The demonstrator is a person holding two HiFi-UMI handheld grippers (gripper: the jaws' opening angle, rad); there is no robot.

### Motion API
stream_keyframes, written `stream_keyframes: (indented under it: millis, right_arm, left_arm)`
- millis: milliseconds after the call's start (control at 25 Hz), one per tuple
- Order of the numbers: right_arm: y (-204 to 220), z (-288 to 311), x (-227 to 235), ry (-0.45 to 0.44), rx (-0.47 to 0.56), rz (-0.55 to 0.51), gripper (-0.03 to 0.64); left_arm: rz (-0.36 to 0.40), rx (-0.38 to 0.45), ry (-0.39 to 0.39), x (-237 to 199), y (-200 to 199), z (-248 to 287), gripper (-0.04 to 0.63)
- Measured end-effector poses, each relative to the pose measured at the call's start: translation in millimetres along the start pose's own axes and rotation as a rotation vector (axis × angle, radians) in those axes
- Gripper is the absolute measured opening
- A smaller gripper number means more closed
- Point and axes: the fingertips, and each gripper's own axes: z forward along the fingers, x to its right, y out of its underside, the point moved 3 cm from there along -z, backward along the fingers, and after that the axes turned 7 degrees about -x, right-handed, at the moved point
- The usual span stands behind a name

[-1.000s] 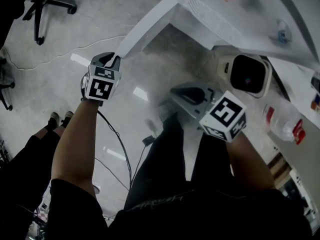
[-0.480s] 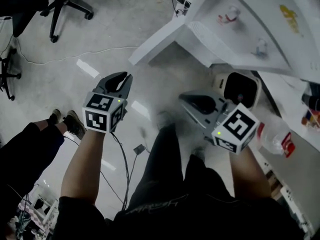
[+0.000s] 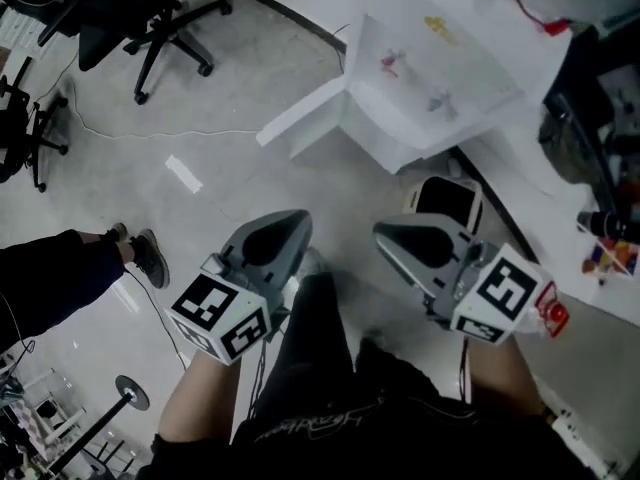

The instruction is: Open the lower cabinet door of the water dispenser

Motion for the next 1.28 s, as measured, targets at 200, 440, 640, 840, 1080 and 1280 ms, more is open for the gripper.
stream_keyframes:
  millis: [200,440,640,840,1080,1280]
  right_arm:
    - [-20.3,-84.1,-65.5,-0.045,0.088,0.058,0.015]
    - [-54.9,-181.4,-148.5,-0.050,0.173,-0.060,0.015]
    - [-69.5,-260.7,-214.1,-0.058,0.229,-0.111,0.015]
    - [-84.3,-314.2,-268.0,-0.044,0.270,-0.170,0.015]
    - [-94.7,-350.7,-310.6,-0.057,0.314,-0.195,0.014]
    - [-102.8,-356.5,-336.0,-0.054,0.309,-0.243,0.014]
  left_arm:
    - [0.028,0.116,0.040,120.1,-24.2,-49.4,0.000]
    - [0.131,0.185,0.089,245.5,-49.9,-98.8,0.000]
    - [0.187,0.219,0.126,336.0,-62.3,-143.5,0.000]
    - [0.261,0.263,0.172,405.3,-69.0,-180.6,0.000]
    - [0.296,0.293,0.192,452.4,-74.8,-214.1,0.000]
    - [0.342,0.306,0.193,473.6,-82.1,-236.7,0.000]
